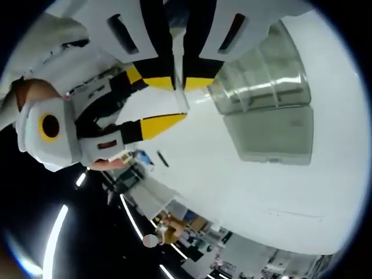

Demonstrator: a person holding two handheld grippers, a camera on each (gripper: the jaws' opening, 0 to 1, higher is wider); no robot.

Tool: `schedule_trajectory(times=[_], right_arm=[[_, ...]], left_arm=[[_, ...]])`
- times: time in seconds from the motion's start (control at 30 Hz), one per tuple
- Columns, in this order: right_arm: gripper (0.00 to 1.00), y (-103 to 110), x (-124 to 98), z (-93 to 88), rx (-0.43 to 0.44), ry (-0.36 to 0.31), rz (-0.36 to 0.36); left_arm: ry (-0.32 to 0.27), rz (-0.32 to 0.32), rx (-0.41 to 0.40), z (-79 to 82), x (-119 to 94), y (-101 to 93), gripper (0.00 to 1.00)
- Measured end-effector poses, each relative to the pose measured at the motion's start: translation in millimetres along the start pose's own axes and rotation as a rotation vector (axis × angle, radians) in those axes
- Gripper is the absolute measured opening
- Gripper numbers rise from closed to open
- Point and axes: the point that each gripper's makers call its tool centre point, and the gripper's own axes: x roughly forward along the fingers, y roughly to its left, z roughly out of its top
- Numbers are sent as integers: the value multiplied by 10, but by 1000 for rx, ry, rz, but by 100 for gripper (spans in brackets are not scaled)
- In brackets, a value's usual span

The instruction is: Insert the divider into the dual guide fixture by aligning both edges with the guide slots and pushing it downward to the bottom, including one-sided entry, uneven engagement, binding, and posture correction.

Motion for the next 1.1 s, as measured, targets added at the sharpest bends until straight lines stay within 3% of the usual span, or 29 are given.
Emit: schedule_trajectory(times=[0.4, 1.1], right_arm=[[27, -5, 8, 25, -2, 0, -12], [28, -57, -30, 111, -43, -3, -55]], left_arm=[[1, -15, -101, 1, -20, 12, 0], [-20, -19, -151, 41, -91, 5, 0]])
